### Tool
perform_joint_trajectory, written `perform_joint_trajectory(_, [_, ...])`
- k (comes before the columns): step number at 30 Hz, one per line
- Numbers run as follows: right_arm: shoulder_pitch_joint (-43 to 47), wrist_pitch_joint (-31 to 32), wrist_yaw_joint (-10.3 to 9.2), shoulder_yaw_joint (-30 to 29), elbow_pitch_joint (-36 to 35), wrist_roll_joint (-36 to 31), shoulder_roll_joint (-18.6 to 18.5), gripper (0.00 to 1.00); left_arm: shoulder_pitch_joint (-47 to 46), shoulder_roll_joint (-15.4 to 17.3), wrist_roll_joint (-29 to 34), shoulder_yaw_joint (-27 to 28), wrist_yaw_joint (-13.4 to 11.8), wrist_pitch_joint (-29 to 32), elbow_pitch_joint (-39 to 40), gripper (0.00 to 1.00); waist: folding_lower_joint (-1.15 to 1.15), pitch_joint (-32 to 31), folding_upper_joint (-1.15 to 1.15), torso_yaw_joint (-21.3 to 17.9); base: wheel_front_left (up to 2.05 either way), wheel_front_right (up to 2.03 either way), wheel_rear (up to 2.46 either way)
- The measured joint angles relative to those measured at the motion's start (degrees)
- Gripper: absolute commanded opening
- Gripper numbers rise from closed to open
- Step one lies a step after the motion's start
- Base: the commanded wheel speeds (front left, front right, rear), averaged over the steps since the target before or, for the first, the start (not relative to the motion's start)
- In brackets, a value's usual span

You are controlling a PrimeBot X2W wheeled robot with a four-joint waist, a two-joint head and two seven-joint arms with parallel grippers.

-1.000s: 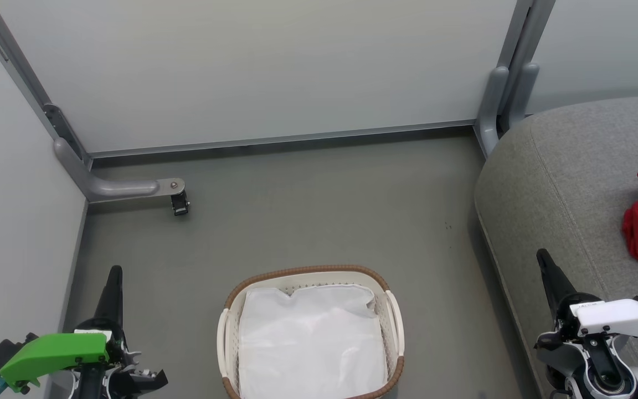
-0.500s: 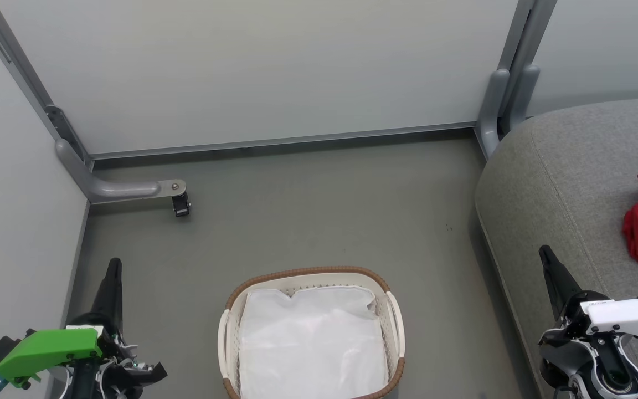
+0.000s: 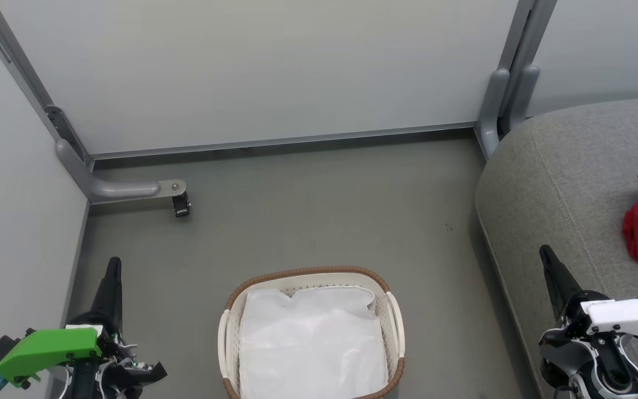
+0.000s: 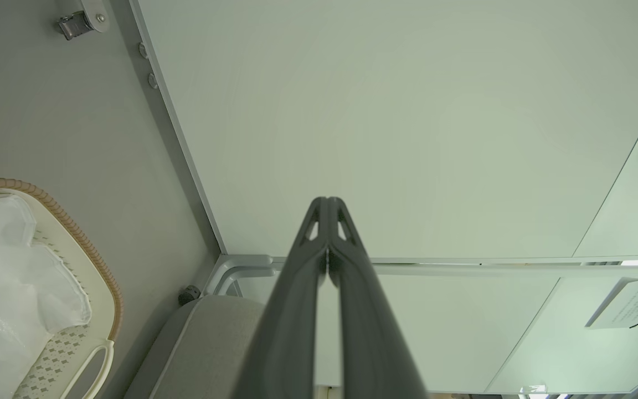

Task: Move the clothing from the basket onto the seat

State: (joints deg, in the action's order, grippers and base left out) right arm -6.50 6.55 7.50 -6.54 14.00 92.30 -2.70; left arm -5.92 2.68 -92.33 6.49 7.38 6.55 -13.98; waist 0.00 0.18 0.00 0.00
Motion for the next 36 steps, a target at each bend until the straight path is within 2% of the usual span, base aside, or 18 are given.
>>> perform_joint_trajectory(36, [0.00,-0.01,0.00,0.00,0.00,0.00,0.00,0.00,0.00,0.01,0.00,0.00,0.00,0.00,-0.01,0.00,0.00,0.00,0.00,0.00,0.00,0.00,0.00])
